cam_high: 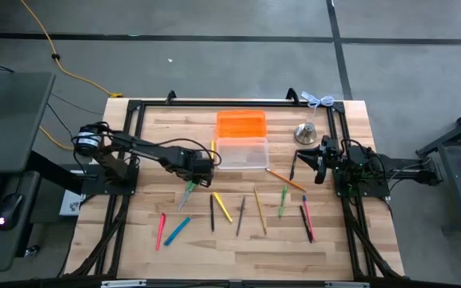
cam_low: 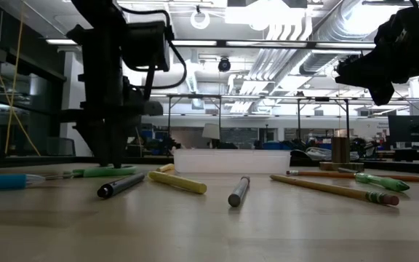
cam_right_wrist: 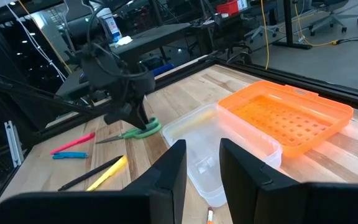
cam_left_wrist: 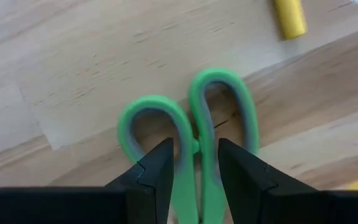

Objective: Pick & place school supplies into a supply box
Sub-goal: Put the green scissors into the orange supply box

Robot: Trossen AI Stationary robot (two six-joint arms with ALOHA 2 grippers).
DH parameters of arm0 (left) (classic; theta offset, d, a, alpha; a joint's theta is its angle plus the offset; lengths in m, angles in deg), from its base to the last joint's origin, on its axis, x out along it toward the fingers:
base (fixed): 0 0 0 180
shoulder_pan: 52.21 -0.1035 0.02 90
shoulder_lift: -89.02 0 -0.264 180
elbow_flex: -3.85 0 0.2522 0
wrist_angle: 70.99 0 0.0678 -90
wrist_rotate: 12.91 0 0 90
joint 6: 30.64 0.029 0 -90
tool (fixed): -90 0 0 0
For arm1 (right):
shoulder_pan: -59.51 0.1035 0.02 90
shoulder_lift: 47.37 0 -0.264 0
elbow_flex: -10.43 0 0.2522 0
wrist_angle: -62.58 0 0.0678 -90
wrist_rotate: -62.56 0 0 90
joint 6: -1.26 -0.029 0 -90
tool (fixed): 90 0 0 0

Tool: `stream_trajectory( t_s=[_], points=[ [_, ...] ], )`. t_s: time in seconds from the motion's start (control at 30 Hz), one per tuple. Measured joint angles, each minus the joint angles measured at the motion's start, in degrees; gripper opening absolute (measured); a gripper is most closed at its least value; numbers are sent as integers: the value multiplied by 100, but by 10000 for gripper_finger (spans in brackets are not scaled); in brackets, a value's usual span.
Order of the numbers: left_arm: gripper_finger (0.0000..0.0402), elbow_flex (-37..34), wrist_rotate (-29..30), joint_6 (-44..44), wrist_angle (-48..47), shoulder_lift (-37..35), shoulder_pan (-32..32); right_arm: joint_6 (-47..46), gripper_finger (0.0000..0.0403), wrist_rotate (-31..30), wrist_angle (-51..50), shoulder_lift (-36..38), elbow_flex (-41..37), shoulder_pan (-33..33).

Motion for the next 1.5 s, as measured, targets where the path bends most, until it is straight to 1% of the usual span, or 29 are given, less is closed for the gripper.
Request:
stream_trajectory(
  t_s=[0.13,0.37,0.57,0.87,0.97,1.2,1.3,1.5],
  points=[
    [156,13,-129,32,78,223,-2,0,74,0,-1,0,0,1],
    [156,26,-121,130,94,432,0,0,74,-1,0,0,0,1],
    [156,22,139,127,107,468,7,0,74,-2,0,0,0,0],
    [155,17,302,129,98,480,11,0,74,-2,-1,0,0,-1],
    [144,17,333,129,89,483,11,0,74,-2,0,0,0,1],
    [93,17,396,131,67,483,11,0,74,-2,-2,0,0,-1],
    [88,17,431,133,47,483,11,0,74,-1,-1,0,0,0],
    [94,13,538,136,3,487,11,0,74,0,0,0,0,-1]
  ],
)
